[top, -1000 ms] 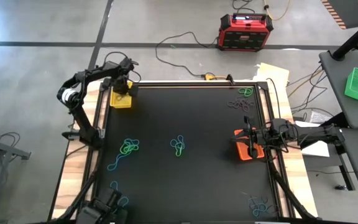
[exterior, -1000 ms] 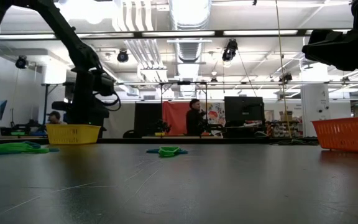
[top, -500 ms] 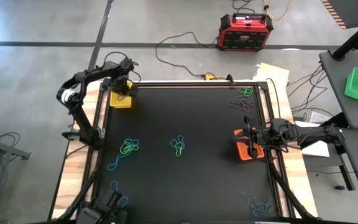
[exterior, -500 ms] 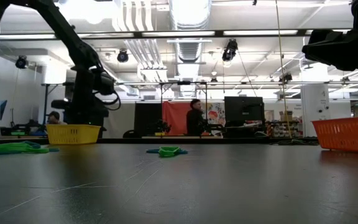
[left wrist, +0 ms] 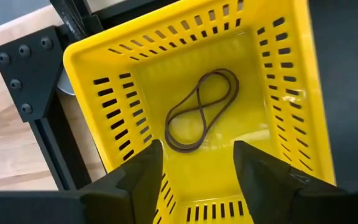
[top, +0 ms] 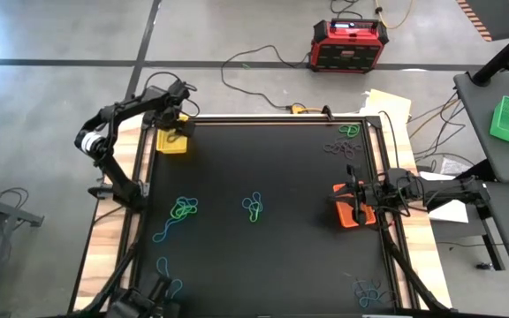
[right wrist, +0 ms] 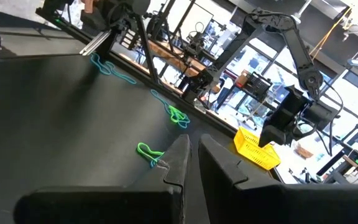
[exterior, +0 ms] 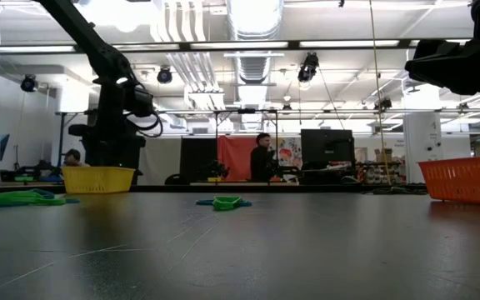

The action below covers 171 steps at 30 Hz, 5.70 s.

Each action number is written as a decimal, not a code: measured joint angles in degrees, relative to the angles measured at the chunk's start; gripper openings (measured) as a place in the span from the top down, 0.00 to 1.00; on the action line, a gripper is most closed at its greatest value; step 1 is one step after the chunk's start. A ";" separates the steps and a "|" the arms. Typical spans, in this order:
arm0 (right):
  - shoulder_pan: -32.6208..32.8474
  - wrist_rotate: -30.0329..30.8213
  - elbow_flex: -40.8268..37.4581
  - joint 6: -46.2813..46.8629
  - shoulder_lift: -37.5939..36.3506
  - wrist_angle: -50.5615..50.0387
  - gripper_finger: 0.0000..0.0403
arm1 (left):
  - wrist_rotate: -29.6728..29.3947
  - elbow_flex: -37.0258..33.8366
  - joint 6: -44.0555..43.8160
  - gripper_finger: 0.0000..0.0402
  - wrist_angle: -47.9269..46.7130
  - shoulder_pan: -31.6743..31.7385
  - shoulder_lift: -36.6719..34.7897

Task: Sort rubber bands into baskets
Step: Put the purple rubber band into the yellow bin

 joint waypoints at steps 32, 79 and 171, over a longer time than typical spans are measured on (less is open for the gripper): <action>0.00 0.00 0.00 0.00 0.01 0.00 0.93 | -7.28 -6.60 -14.90 0.53 3.74 -59.53 -27.83; -0.01 0.00 0.01 0.00 0.02 0.00 0.93 | -28.95 -24.57 -24.57 0.53 41.68 -112.89 -19.64; -40.33 15.04 64.58 26.22 92.11 -54.40 0.73 | -18.18 -25.94 -6.19 0.68 70.82 -85.44 -5.42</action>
